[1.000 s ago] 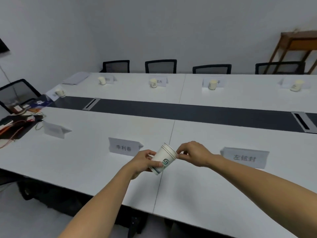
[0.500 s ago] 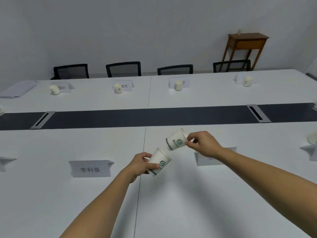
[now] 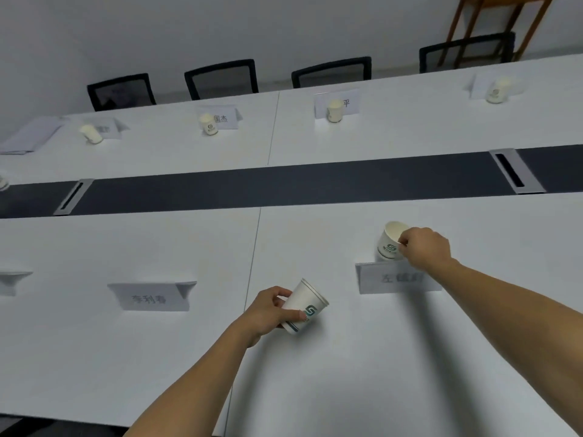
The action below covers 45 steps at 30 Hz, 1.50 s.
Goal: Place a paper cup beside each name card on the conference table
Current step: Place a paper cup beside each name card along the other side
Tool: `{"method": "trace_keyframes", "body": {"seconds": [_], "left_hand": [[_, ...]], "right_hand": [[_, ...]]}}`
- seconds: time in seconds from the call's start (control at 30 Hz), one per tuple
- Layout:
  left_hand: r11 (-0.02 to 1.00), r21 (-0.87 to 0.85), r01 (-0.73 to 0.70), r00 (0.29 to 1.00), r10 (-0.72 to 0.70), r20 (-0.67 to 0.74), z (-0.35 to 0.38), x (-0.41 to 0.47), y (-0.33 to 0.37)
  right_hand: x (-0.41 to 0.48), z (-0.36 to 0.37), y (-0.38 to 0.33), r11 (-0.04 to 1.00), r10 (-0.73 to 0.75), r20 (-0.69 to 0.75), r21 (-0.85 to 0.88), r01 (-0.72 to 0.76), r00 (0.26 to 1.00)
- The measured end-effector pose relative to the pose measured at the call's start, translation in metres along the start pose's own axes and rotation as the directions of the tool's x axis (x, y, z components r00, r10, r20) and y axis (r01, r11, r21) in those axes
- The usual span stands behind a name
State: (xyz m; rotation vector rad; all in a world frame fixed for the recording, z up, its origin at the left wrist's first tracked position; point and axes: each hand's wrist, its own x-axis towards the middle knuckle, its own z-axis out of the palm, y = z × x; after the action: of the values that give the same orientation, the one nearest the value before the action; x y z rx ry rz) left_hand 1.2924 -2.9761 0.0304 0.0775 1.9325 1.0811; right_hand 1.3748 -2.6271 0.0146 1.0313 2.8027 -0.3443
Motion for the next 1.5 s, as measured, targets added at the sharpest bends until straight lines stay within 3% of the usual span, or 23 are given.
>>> {"method": "trace_keyframes", "body": {"seconds": [0.37,0.6,0.8,1.07,1.27,1.5], "left_hand": [[0.997,-0.035,0.062,0.994,-0.065,-0.084,-0.013,-0.001,-0.014],[0.999,-0.05,-0.003,0.994,-0.002,-0.105,-0.03,-0.025,-0.021],[0.993,-0.086,-0.075,0.984,0.059,-0.167,-0.081,-0.079,-0.052],[0.974,-0.186,-0.131,0.953,0.072,-0.294,-0.199,-0.175,-0.163],[0.953,-0.267,-0.141,0.931,0.036,-0.364,-0.299,-0.253,-0.245],[0.933,-0.331,-0.144,0.917,0.0,-0.399,-0.375,-0.298,-0.299]], "right_hand": [[0.023,0.032,-0.004,0.983,-0.028,0.158,-0.173,0.055,0.987],[0.002,0.005,-0.034,0.993,-0.044,0.044,-0.109,0.048,0.998],[-0.048,-0.009,-0.133,0.969,-0.247,-0.005,-0.026,0.247,0.969],[-0.173,0.027,-0.319,0.832,-0.552,0.015,0.077,0.55,0.834],[-0.28,0.067,-0.459,0.725,-0.674,0.136,0.31,0.615,0.726],[-0.347,0.079,-0.571,0.546,-0.833,0.218,0.471,0.692,0.509]]}}
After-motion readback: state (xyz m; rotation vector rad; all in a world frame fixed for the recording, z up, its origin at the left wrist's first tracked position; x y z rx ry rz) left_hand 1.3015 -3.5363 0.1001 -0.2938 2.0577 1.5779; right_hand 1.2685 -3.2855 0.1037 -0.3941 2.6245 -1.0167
